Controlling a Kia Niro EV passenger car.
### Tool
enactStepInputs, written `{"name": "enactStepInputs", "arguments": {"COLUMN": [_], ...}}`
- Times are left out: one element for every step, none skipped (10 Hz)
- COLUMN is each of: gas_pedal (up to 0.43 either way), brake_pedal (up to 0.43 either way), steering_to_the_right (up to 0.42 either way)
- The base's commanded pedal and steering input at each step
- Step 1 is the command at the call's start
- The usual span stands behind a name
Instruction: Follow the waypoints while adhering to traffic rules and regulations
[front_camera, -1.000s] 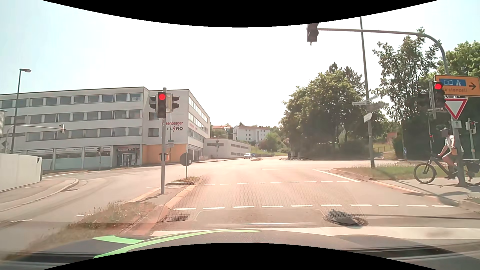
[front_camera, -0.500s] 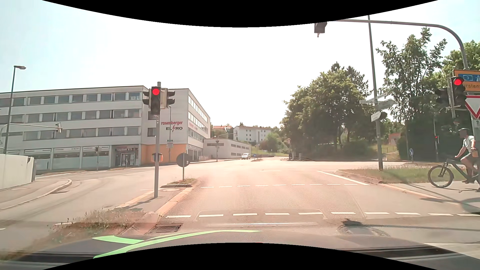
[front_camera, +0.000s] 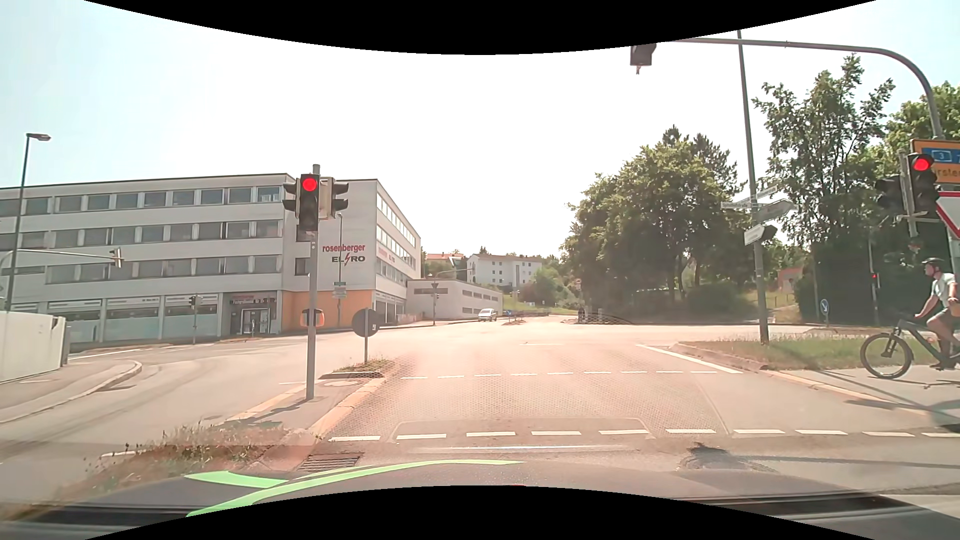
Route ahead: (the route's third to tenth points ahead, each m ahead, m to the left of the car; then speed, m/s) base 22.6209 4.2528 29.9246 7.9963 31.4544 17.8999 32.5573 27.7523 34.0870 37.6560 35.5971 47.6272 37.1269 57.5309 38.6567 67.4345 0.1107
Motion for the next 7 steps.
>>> {"name": "enactStepInputs", "arguments": {"gas_pedal": [0.000, 0.000, 0.000, 0.000, 0.000, 0.000, 0.000], "brake_pedal": [0.232, 0.268, 0.305, 0.372, 0.415, 0.433, 0.445], "steering_to_the_right": [-0.008, -0.008, -0.008, -0.008, -0.008, -0.008, -0.008]}}
